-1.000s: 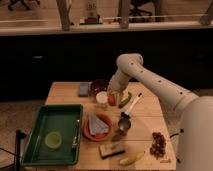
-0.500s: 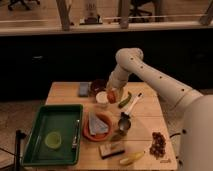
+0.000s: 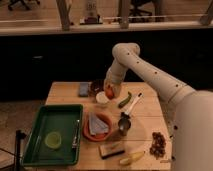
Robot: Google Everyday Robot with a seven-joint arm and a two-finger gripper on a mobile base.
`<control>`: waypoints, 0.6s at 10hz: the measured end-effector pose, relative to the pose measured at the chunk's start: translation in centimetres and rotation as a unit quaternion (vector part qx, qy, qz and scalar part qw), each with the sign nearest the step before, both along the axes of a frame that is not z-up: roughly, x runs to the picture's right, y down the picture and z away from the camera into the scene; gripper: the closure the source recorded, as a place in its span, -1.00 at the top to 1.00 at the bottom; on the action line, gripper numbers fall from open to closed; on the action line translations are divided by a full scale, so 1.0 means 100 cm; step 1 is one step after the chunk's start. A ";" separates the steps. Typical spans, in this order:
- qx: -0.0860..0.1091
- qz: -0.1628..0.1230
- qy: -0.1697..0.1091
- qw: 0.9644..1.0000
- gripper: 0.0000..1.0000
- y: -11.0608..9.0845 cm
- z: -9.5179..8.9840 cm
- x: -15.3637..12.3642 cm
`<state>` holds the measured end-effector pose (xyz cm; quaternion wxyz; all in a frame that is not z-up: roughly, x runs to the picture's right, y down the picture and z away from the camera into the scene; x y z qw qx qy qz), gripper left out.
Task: Place apple in paper cup
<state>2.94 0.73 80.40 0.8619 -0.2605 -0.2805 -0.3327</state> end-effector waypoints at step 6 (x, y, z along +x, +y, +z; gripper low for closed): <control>0.041 -0.031 -0.051 0.997 -1.00 -0.014 0.013 -0.019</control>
